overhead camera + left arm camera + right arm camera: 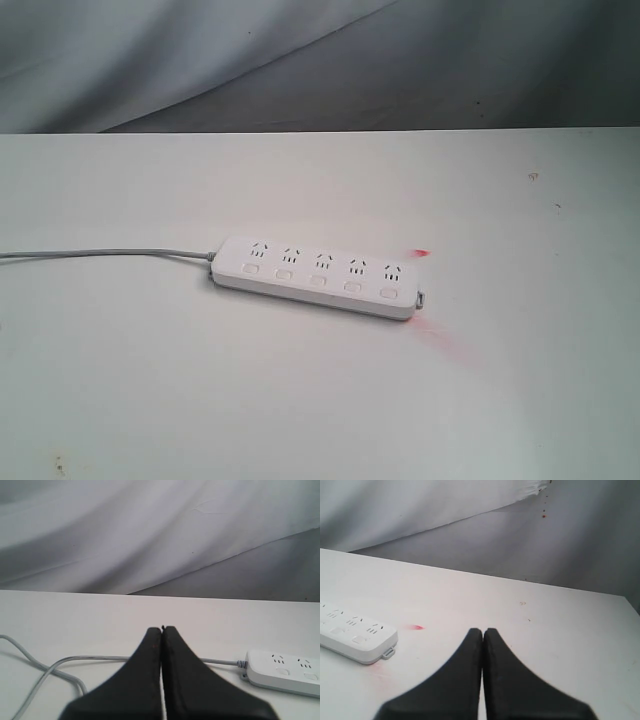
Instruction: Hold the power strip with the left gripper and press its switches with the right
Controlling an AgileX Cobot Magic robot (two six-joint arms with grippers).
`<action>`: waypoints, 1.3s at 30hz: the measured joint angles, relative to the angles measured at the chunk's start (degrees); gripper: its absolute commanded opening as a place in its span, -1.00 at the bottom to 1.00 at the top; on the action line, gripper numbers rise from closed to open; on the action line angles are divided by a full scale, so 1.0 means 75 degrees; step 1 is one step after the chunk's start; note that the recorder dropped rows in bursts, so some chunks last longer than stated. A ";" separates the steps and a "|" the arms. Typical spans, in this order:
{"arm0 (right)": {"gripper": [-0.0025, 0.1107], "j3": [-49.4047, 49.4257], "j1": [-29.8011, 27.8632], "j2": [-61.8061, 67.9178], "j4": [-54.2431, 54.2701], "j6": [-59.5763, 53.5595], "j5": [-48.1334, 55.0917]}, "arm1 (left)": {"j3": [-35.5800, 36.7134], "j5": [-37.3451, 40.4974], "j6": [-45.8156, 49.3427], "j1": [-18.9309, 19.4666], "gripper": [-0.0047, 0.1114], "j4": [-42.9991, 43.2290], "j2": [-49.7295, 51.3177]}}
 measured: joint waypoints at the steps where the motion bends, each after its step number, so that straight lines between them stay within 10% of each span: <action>1: -0.96 0.0000 0.0000 0.0000 0.0012 0.0000 0.0000 | 0.0000 0.0000 0.0000 0.0000 -0.92 0.0000 0.0000; 39: -0.96 0.0000 -0.1055 0.0000 0.0029 -0.0005 -0.0024 | 0.0000 0.0000 0.0000 0.0000 -0.92 0.0000 0.0000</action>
